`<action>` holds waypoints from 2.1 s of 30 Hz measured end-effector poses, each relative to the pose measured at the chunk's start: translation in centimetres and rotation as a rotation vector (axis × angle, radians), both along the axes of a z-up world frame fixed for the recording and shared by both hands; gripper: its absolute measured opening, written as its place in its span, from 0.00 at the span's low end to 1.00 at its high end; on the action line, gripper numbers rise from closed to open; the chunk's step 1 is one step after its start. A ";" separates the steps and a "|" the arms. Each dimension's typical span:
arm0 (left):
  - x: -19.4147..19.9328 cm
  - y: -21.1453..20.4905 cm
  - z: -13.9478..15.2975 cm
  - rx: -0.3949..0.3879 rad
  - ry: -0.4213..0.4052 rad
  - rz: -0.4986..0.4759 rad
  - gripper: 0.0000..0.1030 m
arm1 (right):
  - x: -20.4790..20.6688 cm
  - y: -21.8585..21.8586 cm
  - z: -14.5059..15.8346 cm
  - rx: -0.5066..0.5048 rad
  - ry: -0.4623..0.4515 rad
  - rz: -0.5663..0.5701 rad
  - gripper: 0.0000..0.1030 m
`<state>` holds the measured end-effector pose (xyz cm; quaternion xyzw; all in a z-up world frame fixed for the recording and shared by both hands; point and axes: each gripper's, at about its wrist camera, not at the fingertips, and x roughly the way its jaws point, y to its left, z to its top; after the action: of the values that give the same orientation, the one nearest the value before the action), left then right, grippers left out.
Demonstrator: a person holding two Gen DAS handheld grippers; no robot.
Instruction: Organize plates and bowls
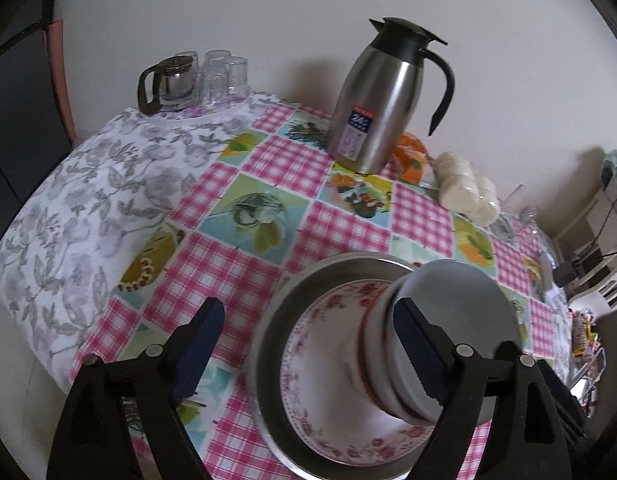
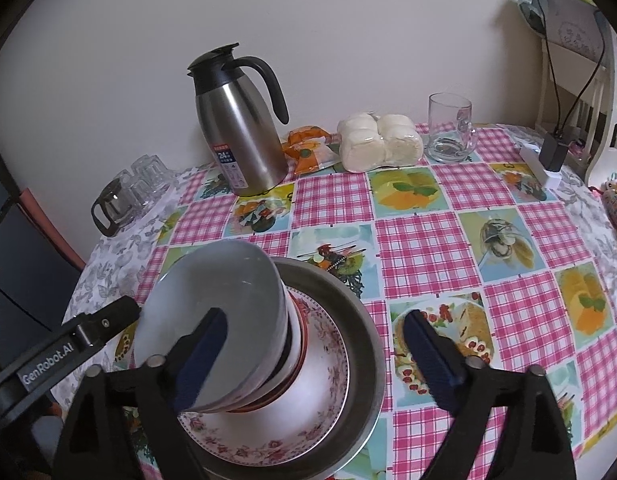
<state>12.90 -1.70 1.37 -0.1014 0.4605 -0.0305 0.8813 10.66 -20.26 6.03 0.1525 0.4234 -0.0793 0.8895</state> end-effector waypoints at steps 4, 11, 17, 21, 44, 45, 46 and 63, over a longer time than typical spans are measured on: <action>0.0 0.3 0.0 0.021 -0.005 0.015 0.87 | -0.1 -0.2 0.0 -0.004 -0.003 -0.003 0.99; -0.2 0.9 0.2 0.026 -0.010 0.034 0.93 | -0.4 -0.3 0.2 -0.018 -0.013 -0.001 1.00; -0.6 0.7 0.3 0.059 -0.021 0.012 0.93 | -0.8 -0.2 0.3 -0.036 -0.008 0.001 1.00; -1.2 0.5 0.6 0.070 -0.040 -0.004 0.93 | -1.4 0.0 0.6 -0.047 -0.014 0.009 1.00; -6.3 0.7 0.6 0.225 -0.071 -0.001 0.93 | -6.5 -0.2 -0.3 -0.096 0.017 0.002 1.00; -6.5 0.8 0.4 0.230 -0.063 -0.001 0.93 | -6.7 -0.2 -0.6 -0.096 0.022 0.001 1.00; -6.7 0.9 0.2 0.229 -0.054 -0.006 0.93 | -7.0 -0.1 -0.9 -0.098 0.031 0.002 1.00; -11.3 0.1 -3.2 0.291 0.050 -0.114 0.93 | -10.9 1.0 -3.6 -0.113 0.094 0.013 1.00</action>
<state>1.57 -1.62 -1.84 0.0530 0.4868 -0.0110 0.8718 -0.27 -19.28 2.43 0.0951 0.4607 -0.1043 0.8763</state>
